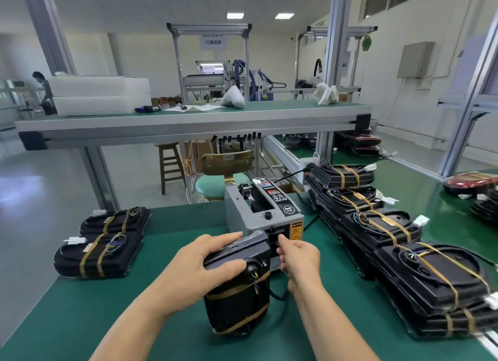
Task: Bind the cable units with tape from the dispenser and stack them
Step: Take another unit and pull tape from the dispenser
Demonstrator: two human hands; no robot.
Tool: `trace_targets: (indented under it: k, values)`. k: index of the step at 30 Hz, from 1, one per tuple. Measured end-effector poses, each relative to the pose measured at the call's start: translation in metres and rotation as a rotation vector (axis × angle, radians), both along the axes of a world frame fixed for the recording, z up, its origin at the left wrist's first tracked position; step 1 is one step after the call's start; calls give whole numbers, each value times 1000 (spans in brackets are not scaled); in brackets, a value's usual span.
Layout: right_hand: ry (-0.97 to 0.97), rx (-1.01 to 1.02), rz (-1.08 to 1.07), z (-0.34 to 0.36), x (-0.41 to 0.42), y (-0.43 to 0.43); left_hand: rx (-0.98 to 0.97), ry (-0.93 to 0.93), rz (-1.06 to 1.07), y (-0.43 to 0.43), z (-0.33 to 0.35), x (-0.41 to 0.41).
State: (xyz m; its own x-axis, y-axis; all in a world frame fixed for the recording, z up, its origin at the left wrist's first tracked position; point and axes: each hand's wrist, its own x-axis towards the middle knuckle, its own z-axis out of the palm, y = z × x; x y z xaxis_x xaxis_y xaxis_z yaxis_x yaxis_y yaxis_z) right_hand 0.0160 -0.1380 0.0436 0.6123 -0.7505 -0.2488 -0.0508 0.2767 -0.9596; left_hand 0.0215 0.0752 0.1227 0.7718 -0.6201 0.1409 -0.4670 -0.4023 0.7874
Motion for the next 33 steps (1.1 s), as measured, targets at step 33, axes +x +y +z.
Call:
trace_targets:
  k: [33]
  values:
    - [-396,112,215,78,-79,61,-372,-176,388,-43,-20,-26]
